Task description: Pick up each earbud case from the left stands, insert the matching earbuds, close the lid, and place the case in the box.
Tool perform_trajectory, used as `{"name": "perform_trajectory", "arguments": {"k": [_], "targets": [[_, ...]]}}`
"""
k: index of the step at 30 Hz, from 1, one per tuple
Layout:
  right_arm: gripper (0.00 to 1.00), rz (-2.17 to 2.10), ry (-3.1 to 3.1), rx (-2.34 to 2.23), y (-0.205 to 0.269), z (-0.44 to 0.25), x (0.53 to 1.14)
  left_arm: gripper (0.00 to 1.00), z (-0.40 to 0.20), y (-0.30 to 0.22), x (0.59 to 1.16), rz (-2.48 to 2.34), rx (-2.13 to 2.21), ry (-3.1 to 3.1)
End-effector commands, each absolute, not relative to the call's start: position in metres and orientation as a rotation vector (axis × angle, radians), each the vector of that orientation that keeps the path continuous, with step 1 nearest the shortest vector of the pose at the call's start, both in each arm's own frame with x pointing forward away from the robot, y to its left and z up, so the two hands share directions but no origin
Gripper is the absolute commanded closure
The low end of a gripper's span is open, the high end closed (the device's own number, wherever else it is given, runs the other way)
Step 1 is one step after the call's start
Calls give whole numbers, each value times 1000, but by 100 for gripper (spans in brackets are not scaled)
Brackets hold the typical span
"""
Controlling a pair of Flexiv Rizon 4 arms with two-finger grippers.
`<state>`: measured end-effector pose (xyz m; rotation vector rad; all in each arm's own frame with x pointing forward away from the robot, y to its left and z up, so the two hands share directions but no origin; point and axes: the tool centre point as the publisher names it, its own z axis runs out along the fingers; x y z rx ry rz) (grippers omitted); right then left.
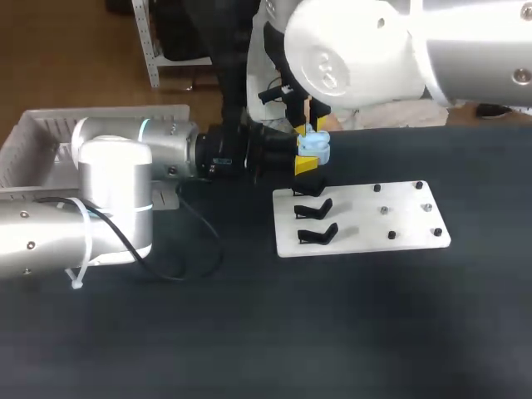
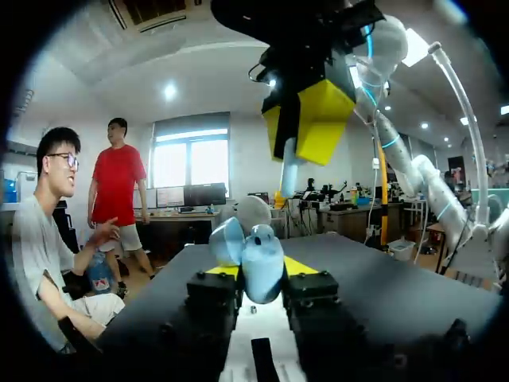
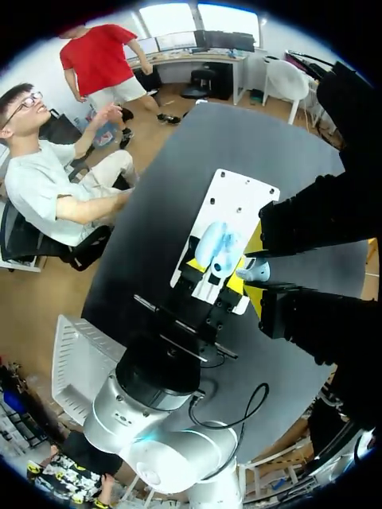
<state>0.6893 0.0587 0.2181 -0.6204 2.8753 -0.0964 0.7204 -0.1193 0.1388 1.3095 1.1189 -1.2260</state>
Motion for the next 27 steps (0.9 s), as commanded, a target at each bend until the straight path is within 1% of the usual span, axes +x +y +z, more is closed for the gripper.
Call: {"name": "perform_trajectory", "arguments": {"k": [1,27], "targets": [[100,-97,2864,-629,57,210,687,100,138,-119,720,-1222,1307,1117],[100,-154,2871,-641,56,193,699,100,138,-119,720,-1222,1307,1117]]}}
